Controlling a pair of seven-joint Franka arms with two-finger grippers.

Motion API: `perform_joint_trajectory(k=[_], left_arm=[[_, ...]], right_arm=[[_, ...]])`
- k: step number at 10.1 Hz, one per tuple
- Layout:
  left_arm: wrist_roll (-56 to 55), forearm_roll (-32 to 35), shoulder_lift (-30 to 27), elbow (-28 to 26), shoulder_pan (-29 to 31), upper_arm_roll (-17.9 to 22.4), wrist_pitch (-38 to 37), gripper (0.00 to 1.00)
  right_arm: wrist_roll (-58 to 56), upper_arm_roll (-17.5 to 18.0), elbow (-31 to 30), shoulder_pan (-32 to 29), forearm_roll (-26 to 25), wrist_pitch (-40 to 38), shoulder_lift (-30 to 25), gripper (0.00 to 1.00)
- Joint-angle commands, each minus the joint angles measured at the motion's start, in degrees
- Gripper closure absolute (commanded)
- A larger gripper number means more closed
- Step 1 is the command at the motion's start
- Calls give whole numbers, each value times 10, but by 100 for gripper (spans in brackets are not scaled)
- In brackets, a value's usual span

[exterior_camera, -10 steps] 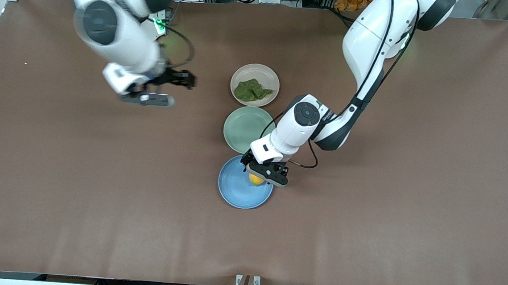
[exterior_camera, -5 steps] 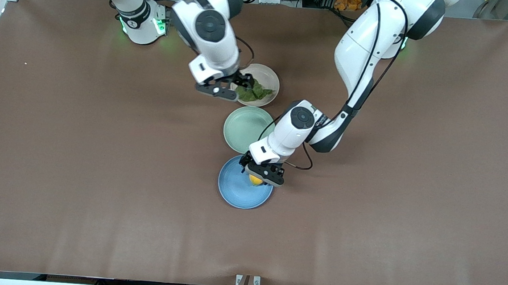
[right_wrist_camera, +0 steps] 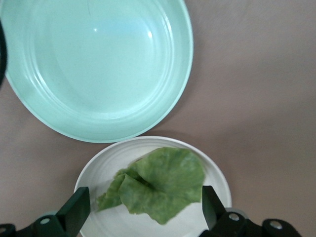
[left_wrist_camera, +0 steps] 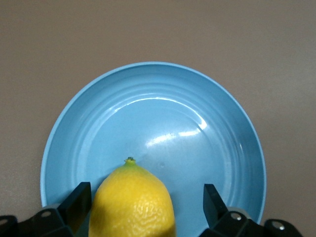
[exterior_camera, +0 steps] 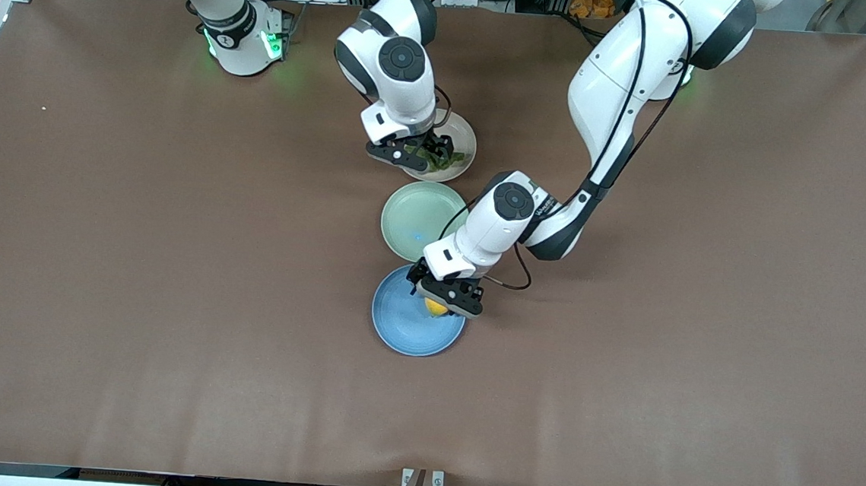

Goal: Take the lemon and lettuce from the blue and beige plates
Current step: 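Close the left gripper on the lemon while the right gripper grips the lettuce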

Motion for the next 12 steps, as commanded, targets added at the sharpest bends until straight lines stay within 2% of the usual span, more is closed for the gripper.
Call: perform_joint_trajectory(k=[1,2,4,5,6,7,10,12], left_arm=[[4,-1,8,4,-6,7,4,1],[4,-1,8,2,-5,7,3,11],[4,0,8,2,-8,19,3,49],[4,0,11,2,-12,22,3,70],[4,23,12,3,-12,25,3,89],[2,50,12,4,-10,27,3,100],[-3,52,-12,8,-10,27,-21,100],[-4,48,-54,9,6,27,-79,100]], right_arm=[[30,-7,-15,24,-14,53,30,0],[30,-7,-22,28,-15,53,32,0],[32,-6,-27,28,-15,60,32,0],[32,-6,-27,28,-15,67,33,0],[40,-6,-29,29,-15,74,35,0],[42,-5,-29,28,-15,75,38,0],[42,-6,-29,39,-15,76,47,0],[44,-6,-29,45,-15,76,49,0]])
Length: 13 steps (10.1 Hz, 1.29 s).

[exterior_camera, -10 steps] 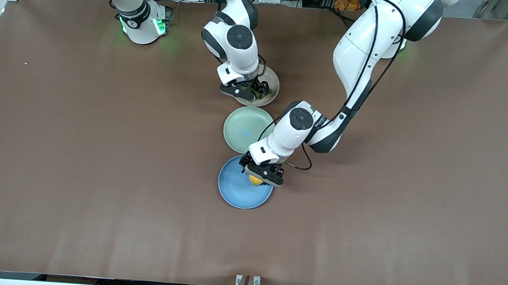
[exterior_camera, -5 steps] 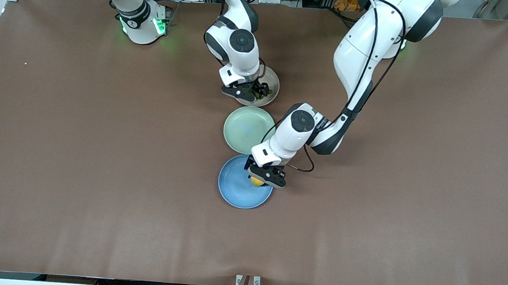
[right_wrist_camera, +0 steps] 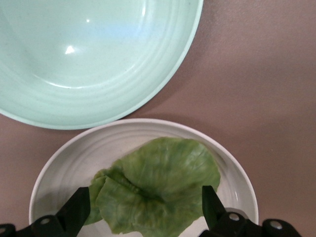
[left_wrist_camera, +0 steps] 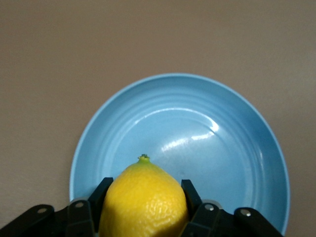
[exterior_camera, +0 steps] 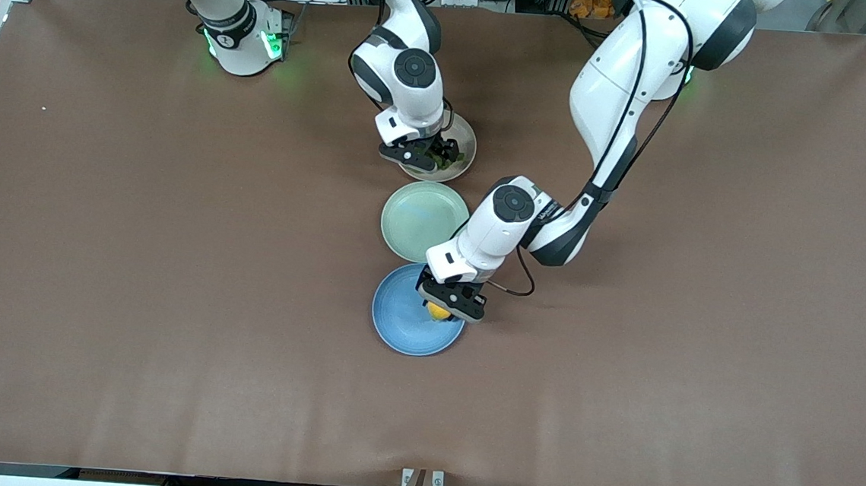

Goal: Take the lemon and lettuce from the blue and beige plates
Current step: 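Close the left gripper on the lemon while the right gripper grips the lettuce, then lift the lemon off the blue plate with the left gripper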

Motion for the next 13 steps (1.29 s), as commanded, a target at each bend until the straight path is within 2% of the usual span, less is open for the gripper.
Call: perform_joint_trajectory(k=[1,4,7,9,11,13], left_arm=[[-6,10,-75,-7,34,6,-89,100],[-3,15,-128,-7,88,6,-176,100],[37,16,-117,-9,172,6,-188,100],[117,16,-103,-14,223,6,-205,100],[179,16,-85,-14,264,7,-205,100],[185,37,-61,-12,270,14,-205,100]], right_arm=[[27,-5,-4,17,-11,11,3,0],[29,-5,-2,20,-12,30,9,0],[31,-6,-1,27,-12,40,22,0],[35,-6,1,28,-12,40,21,0],[36,-6,1,28,-12,40,22,20],[34,-6,1,24,-12,36,21,38]])
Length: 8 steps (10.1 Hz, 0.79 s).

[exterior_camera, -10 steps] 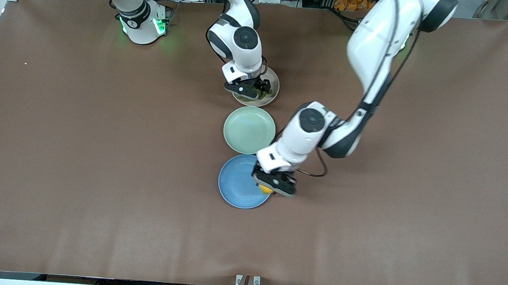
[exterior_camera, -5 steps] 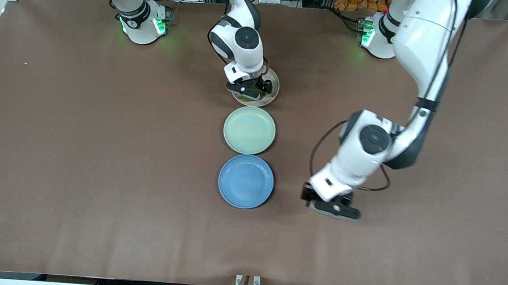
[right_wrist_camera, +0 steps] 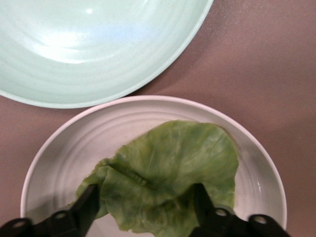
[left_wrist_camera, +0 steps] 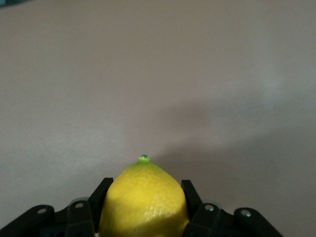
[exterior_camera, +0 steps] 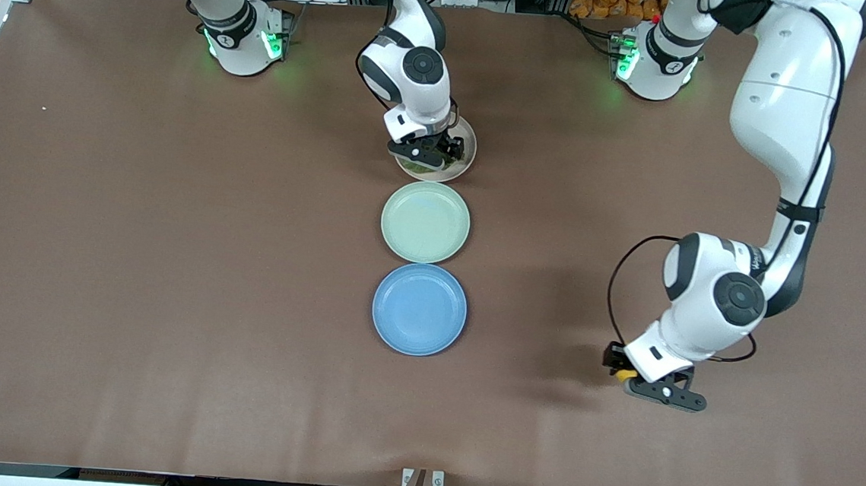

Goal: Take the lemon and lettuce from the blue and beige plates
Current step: 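Lift the lemon off the blue plate with the left gripper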

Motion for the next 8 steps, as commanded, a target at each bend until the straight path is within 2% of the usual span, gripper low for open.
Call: perform_joint_trajectory(k=[1,3,4,5,7,8], left_arm=[[0,24,17,2,-3,-1,-5,100],[-1,25,42,8,-4,0,-3,100],[-4,25,43,9,-7,0,-3,97],[-4,25,44,9,-5,0,-3,83],[4,26,46,8,-1,0,1,0],[3,26,41,9,0,0,1,0]], right_arm=[[15,-5,1,4,-12,-2,-3,43],[12,-5,5,3,-12,-4,-6,55],[11,-5,6,3,-12,-10,-8,62],[9,-5,10,2,-12,-18,-10,67],[2,-6,18,1,-12,-45,-19,78],[-18,-7,18,-2,-12,-57,-29,86]])
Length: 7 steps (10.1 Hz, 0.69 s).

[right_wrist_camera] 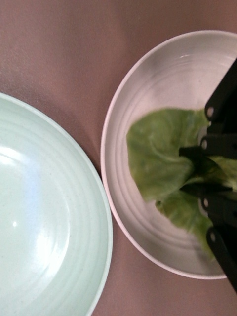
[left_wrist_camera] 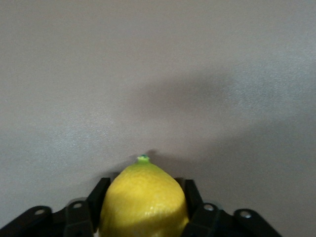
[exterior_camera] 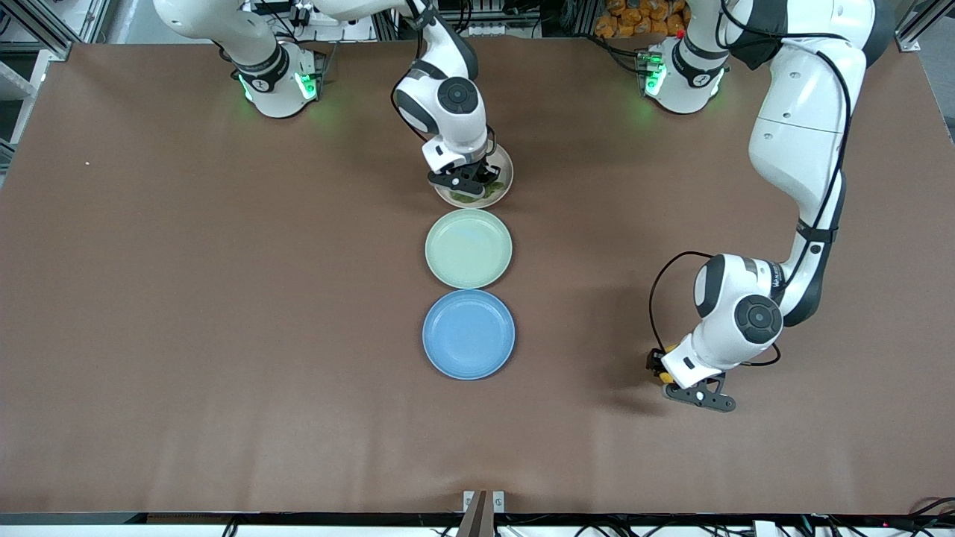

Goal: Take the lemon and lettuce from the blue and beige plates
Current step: 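Set the lemon on the table while the right gripper carries the lettuce away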

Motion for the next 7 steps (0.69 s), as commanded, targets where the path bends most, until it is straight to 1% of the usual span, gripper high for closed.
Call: perform_joint_trajectory(k=[1,2,3,4,7], left_arm=[[2,14,-12,7,3,0,0,0],[3,15,-23,7,6,-1,0,0],[2,15,-50,4,7,-2,-6,0],[2,15,-76,2,6,-3,-31,0],[-5,1,-187,4,1,-7,-177,0]], right_arm=[[-28,-2,-3,-17,-10,-51,-41,91],[-49,-2,-2,-30,-9,-84,-63,94],[-63,-2,-2,-39,-8,-95,-78,98],[-77,-2,-2,-60,-8,-99,-96,100],[-217,-1,5,-187,-5,-122,-117,100]])
